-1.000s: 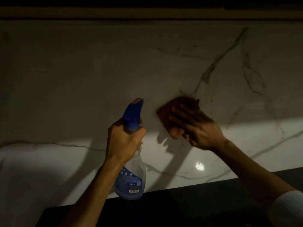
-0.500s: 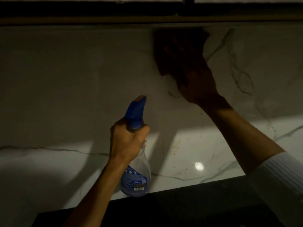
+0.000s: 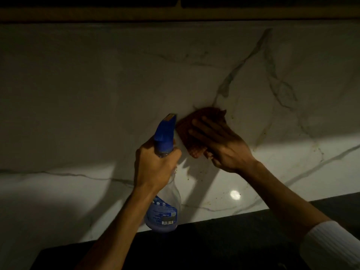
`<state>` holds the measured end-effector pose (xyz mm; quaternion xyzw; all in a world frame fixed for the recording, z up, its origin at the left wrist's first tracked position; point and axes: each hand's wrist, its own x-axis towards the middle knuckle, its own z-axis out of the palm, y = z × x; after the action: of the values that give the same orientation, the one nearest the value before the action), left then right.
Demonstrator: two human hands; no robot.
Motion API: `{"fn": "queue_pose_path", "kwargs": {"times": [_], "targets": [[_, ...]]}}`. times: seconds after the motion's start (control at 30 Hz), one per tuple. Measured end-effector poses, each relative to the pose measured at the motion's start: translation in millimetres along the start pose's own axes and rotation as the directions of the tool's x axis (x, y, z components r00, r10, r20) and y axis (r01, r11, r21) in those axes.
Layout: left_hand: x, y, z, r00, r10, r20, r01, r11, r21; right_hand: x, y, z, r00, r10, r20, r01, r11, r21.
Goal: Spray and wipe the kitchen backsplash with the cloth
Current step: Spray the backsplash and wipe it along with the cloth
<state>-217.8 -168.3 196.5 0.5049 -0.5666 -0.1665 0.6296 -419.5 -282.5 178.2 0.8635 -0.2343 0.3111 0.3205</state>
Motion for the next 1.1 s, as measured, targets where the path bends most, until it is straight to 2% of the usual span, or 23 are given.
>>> {"fn": "queue_pose_path", "kwargs": {"times": [0.1,0.2,0.27,0.37,0.43,0.47,0.5,0.57,0.63,0.67,0.7,0.8,0.87,0.93,1.0,1.1], "targets": [[-3,-1,-2,1.0,-0.011,0.007,0.011,1.0,-0.023,12,16,-11,0.988,0.106,-0.112,-0.108,0.994,-0.006],[-5,-2,-4,1.0,-0.002,-0.01,0.001,1.0,-0.015,29,15,-14,0.936,0.245,-0.254,-0.24,0.969,0.049],[-7,-5,-5,1.0,-0.016,-0.013,0.016,1.0,-0.012,31,4,-8,0.922,0.275,-0.272,-0.26,0.961,0.09],[-11,-8,-4,1.0,-0.018,-0.008,0.018,1.0,0.014,11,-14,5,0.989,0.116,-0.088,-0.111,0.992,0.06],[-13,-7,-4,0.999,-0.035,-0.006,0.035,0.999,0.007,-8,-14,7,0.997,-0.035,0.067,0.035,0.999,-0.007],[-14,-6,-4,0.999,-0.04,-0.001,0.04,0.999,0.001,-13,-10,5,0.993,-0.061,0.099,0.064,0.997,-0.034],[-15,-6,-4,0.999,-0.037,0.004,0.037,0.999,0.0,-14,-5,2,0.996,-0.039,0.081,0.043,0.998,-0.045],[-17,-7,-4,1.0,-0.028,0.003,0.028,1.0,0.011,-11,4,-3,0.991,0.124,-0.041,-0.125,0.992,-0.027],[-20,-8,-4,0.999,-0.031,-0.008,0.031,0.999,0.018,-5,4,-6,0.937,0.316,-0.148,-0.315,0.949,0.031],[-21,-8,-3,0.999,-0.03,-0.016,0.031,0.999,0.021,-2,0,-4,0.919,0.359,-0.166,-0.354,0.933,0.058],[-22,-8,-2,1.0,-0.026,-0.019,0.026,0.999,0.028,-3,-7,-1,0.924,0.35,-0.155,-0.343,0.937,0.07],[-24,-8,0,1.0,-0.014,-0.001,0.014,0.999,0.036,-17,-18,9,0.995,0.095,-0.027,-0.095,0.995,0.018],[-25,-7,0,0.999,-0.018,0.026,0.017,1.0,0.023,-20,-9,3,0.999,0.024,0.031,-0.024,1.0,-0.012],[-25,-5,1,0.998,-0.04,0.05,0.04,0.999,0.003,-7,8,-10,0.998,0.056,-0.005,-0.056,0.998,-0.015],[-25,-4,3,0.997,-0.058,0.057,0.058,0.998,-0.009,13,31,-28,0.986,0.128,-0.106,-0.131,0.991,-0.018],[-27,-6,8,0.998,-0.049,0.037,0.049,0.999,0.017,34,63,-50,0.896,0.348,-0.276,-0.337,0.937,0.089]]}}
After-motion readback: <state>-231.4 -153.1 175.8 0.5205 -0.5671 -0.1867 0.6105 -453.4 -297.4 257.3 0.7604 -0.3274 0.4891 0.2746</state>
